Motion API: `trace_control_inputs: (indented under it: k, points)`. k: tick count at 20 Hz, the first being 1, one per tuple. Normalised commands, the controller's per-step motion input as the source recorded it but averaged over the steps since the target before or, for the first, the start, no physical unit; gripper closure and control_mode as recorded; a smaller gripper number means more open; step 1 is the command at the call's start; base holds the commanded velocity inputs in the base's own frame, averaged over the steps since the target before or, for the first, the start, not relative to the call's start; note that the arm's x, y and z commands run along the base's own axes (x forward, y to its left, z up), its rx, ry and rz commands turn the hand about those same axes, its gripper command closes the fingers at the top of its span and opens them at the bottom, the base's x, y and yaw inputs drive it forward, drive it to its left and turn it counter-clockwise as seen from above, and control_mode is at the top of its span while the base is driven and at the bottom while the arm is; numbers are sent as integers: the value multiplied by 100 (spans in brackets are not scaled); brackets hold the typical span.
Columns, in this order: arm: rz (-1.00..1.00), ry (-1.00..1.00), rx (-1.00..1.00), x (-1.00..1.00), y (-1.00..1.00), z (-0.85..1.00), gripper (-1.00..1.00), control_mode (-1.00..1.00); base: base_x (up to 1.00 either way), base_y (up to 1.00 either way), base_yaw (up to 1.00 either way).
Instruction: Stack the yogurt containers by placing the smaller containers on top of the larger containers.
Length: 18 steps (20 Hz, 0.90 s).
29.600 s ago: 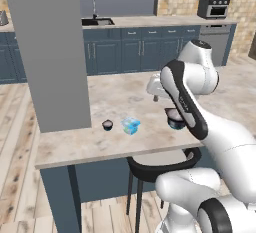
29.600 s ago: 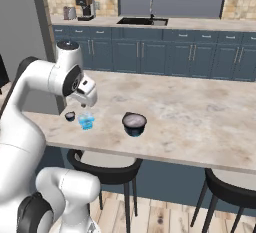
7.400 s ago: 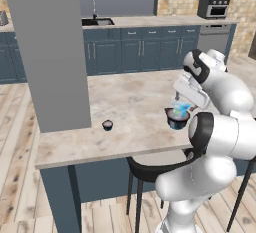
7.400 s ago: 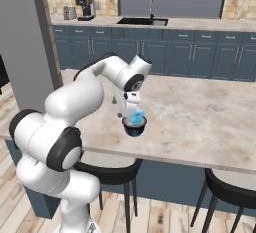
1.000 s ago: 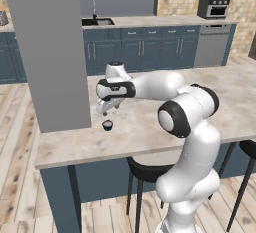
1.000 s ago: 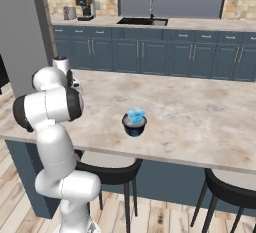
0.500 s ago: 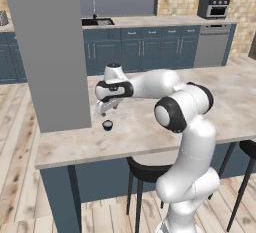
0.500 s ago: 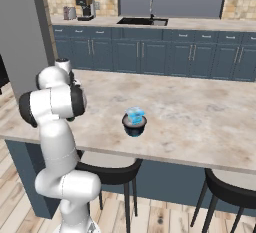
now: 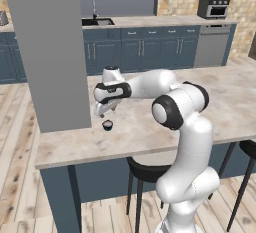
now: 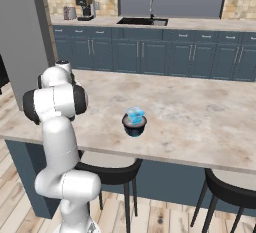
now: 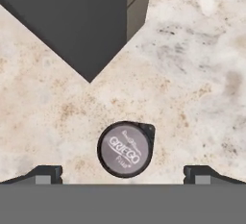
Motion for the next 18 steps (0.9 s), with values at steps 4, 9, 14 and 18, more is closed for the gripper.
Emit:
trace_control_inputs:
  k: [4,9,14,18]
  points:
    - [0,0,-1,1,1,-9,-100,-100,0,0,0]
    - [0,0,-4,3,0,-10,-100,-100,0,0,0]
    - [0,0,-4,0,0,-9,-100,-100,0,0,0]
    - [0,0,-2,0,0,-12,-100,-100,0,0,0]
